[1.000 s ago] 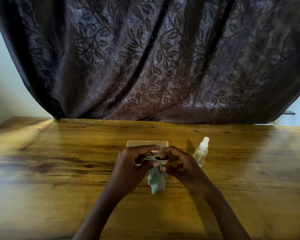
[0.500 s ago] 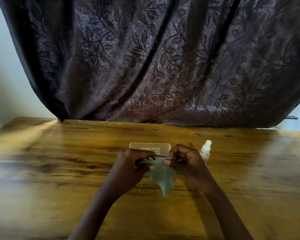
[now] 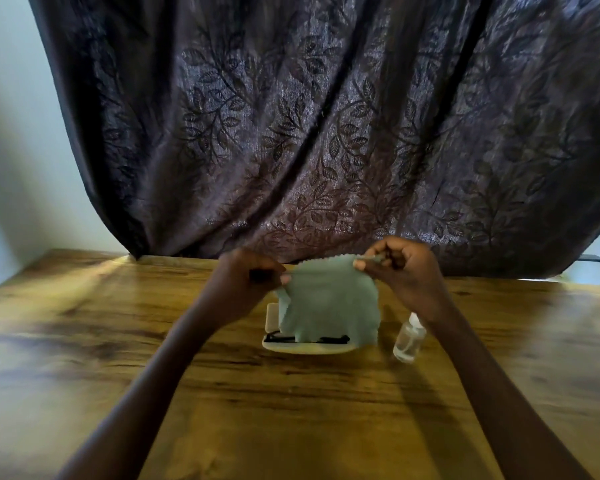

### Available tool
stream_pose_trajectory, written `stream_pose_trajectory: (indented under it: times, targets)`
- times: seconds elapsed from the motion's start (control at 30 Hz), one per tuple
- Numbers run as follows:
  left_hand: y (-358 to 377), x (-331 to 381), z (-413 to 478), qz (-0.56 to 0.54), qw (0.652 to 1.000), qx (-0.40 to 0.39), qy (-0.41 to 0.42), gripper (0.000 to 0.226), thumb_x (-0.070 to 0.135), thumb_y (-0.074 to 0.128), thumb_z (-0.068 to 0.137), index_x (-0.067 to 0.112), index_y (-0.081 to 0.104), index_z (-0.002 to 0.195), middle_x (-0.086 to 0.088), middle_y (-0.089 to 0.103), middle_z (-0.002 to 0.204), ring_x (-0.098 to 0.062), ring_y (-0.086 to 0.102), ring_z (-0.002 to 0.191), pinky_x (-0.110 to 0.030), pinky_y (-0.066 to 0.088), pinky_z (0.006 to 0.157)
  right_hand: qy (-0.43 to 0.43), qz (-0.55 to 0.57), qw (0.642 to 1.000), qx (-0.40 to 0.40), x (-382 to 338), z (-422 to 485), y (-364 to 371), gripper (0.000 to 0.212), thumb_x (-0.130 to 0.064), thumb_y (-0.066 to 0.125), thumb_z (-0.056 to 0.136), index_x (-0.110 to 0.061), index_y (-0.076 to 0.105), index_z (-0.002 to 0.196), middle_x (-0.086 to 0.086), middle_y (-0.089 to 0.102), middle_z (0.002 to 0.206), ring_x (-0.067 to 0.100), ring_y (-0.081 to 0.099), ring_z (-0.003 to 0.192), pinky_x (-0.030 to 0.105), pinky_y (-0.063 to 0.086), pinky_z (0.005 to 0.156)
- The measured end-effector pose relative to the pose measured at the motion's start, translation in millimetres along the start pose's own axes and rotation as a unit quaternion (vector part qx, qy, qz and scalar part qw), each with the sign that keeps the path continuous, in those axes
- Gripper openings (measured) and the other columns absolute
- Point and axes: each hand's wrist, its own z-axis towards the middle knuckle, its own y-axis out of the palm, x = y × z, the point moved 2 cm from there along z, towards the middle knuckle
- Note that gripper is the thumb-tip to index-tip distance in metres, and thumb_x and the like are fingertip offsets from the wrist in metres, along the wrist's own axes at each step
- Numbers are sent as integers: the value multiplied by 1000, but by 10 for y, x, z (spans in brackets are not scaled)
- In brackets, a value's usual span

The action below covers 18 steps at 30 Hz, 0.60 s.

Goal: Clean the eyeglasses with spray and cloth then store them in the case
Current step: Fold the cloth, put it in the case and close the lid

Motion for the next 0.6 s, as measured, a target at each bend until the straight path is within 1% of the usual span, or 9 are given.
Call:
stream_pose_trajectory:
  times: [0.03, 0.1, 0.13, 0.2, 0.27, 0.37, 0.47, 0.53, 0.6]
  targets:
    - [-65, 10, 116, 25, 1000, -1, 4, 23, 5, 68, 77, 6, 59, 55, 10, 43, 48, 2, 38, 43, -11, 30, 47, -5, -6, 1000, 4, -46, 102, -28, 16, -6, 76, 70, -13, 61, 67, 7, 58, 62, 9, 51, 56, 16, 44, 50]
    - [-210, 35, 357, 65, 998, -4, -3, 21, 7, 64, 80, -5, 63, 63, -1, 47, 51, 2, 37, 42, -12, 30, 47, -15, -18, 1000, 12, -132, 319, -102, 16, -6, 77, 68, -3, 62, 70, 8, 56, 62, 10, 49, 56, 14, 41, 48]
    - [-285, 48, 465, 72, 997, 3, -10, 20, 9, 63, 82, -7, 66, 69, -7, 52, 55, 1, 41, 45, -11, 32, 48, -19, -21, 1000, 13, -174, 421, -138, 16, -5, 77, 68, -2, 61, 71, 7, 56, 62, 11, 48, 57, 16, 41, 49]
    - [-427, 81, 657, 79, 996, 26, -14, 19, 12, 63, 83, -5, 69, 79, -17, 62, 67, -14, 55, 59, -22, 43, 61, -26, -15, 1000, 5, -261, 616, -210, 16, -4, 75, 70, -10, 60, 69, 1, 58, 61, 7, 51, 55, 17, 44, 50]
    - [-537, 99, 811, 77, 995, 53, -17, 19, 14, 64, 82, -4, 69, 82, -19, 65, 73, -20, 56, 69, -29, 45, 68, -22, -2, 1000, -5, -328, 787, -270, 17, -3, 73, 72, -13, 60, 68, -8, 62, 54, -1, 54, 50, 11, 46, 48]
    - [-641, 86, 999, 27, 994, 92, -45, 16, 12, 67, 79, 0, 70, 89, -12, 67, 82, -13, 57, 75, -21, 43, 74, -6, 2, 1000, -19, -428, 984, -323, 17, -1, 68, 77, -14, 60, 69, -11, 61, 48, -3, 54, 46, 11, 46, 47]
    - [-682, 72, 1119, -27, 991, 103, -75, 13, 9, 68, 77, 1, 70, 87, -7, 66, 75, 6, 55, 54, -1, 42, 59, 8, -18, 999, -34, -531, 1094, -340, 16, -1, 66, 80, -12, 60, 70, -1, 60, 57, 6, 54, 51, 21, 47, 53]
    - [-698, 67, 1171, -73, 987, 107, -94, 12, 6, 67, 78, -2, 69, 86, -6, 64, 68, 6, 54, 46, -2, 43, 52, 17, -27, 999, -28, -577, 1128, -349, 14, -3, 66, 81, -11, 60, 71, 5, 57, 61, 7, 52, 49, 26, 42, 53]
    - [-709, 70, 1199, -109, 981, 108, -115, 11, 5, 67, 78, -3, 68, 85, -7, 63, 68, 2, 56, 47, -8, 46, 51, 31, -45, 998, -18, -596, 1154, -350, 10, -5, 67, 81, -7, 61, 73, 5, 57, 60, 2, 52, 43, 26, 41, 51]
